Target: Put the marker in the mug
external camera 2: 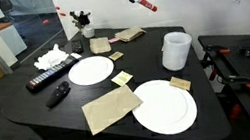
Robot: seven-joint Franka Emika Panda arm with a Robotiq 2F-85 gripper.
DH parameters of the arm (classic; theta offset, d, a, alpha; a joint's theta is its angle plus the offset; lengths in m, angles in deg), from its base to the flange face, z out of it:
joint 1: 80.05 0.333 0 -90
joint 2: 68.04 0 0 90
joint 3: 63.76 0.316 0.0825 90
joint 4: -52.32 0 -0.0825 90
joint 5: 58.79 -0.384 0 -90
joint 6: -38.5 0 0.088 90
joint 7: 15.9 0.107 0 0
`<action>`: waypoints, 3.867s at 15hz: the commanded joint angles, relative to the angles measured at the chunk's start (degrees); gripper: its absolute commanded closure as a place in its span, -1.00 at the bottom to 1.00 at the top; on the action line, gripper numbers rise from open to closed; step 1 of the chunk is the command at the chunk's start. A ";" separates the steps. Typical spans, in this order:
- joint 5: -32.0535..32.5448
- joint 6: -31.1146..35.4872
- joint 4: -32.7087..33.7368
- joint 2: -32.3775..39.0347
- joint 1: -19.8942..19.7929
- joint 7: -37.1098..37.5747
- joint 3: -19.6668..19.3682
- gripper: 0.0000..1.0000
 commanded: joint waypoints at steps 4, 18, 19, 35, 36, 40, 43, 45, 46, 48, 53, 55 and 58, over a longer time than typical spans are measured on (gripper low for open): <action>-1.69 -13.60 4.86 2.43 -1.86 -11.67 -0.77 0.90; 0.55 -29.47 7.12 5.93 -2.56 -38.01 -0.73 0.90; 0.76 -29.42 7.02 6.15 -2.53 -39.78 -0.73 0.90; 0.16 -37.95 7.16 12.54 -3.48 -49.16 -0.76 0.90; 0.28 -38.14 7.07 12.82 -3.52 -49.43 -0.80 0.90; 0.37 -38.76 6.32 13.67 -3.83 -50.14 -0.82 0.90; 0.41 -38.98 6.19 14.49 -3.81 -50.35 -0.67 0.90; 0.47 -38.61 6.13 15.13 -3.64 -50.69 -0.50 0.90; 0.59 -38.18 5.97 15.40 -3.56 -51.29 -0.42 0.90; 0.79 -37.69 5.77 16.02 -3.47 -53.00 -0.34 0.90; 0.72 -37.47 5.83 18.36 -3.41 -56.19 -0.20 0.90; 0.72 -37.21 6.01 19.28 -3.34 -56.93 -0.13 0.90; 0.82 -36.17 5.98 20.34 -3.12 -57.52 -0.05 0.90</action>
